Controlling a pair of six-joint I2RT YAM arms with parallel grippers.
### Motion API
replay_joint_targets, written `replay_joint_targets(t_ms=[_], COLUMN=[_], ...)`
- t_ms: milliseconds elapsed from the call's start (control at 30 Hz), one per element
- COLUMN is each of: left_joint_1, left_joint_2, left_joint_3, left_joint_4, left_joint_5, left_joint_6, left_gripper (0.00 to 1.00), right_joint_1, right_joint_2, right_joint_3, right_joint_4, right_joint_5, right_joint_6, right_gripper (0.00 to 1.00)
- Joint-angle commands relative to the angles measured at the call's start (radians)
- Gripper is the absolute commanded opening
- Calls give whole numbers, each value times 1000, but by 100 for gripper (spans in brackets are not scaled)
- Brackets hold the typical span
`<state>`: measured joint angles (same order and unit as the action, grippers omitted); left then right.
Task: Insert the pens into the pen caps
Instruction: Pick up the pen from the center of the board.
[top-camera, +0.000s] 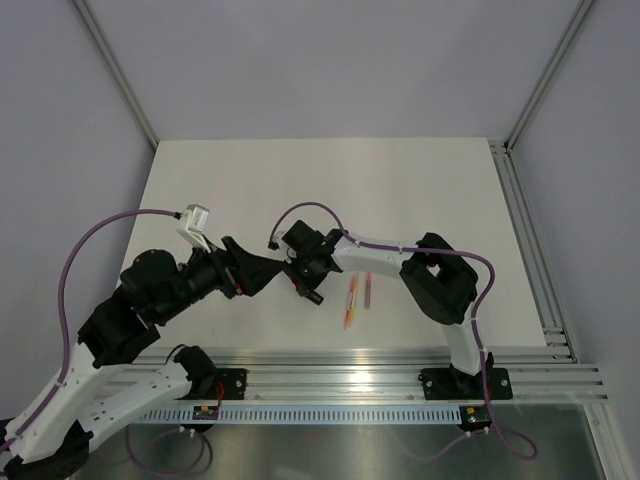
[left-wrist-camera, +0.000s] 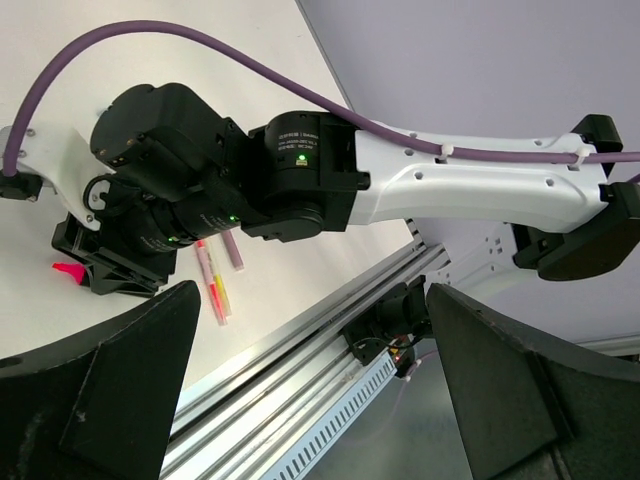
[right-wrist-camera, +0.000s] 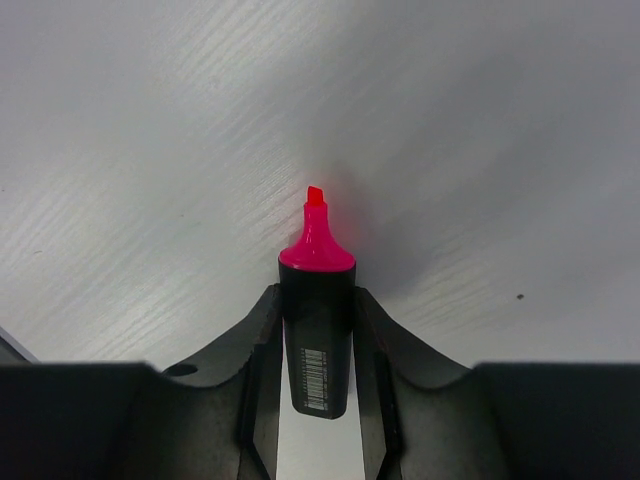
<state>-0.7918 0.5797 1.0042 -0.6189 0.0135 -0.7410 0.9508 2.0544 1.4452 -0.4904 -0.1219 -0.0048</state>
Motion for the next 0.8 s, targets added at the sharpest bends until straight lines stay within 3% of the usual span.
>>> replay_joint_targets(t_ms=[0,500,633,767], left_joint_1=[3,3,3,3], left_joint_2=[-9,-198,-263,-285], left_joint_3=[-2,-240,-309,-386], left_joint_4=[10,-60,-117,-119], left_joint_5=[-55,-210,-216,-215], left_joint_6=[8,-70,-104,-116], left_gripper=[99,98,87,81], right_joint_1=[14,13,14,14], right_joint_2=[-54,-322,-370,-410], right_joint_3=[-20,-187,-227,-266], right_joint_4=[84,441,476,513], right_joint_5=[18,76,116,156], right_joint_6=[63,474,520,574], right_gripper=[25,20,20,20])
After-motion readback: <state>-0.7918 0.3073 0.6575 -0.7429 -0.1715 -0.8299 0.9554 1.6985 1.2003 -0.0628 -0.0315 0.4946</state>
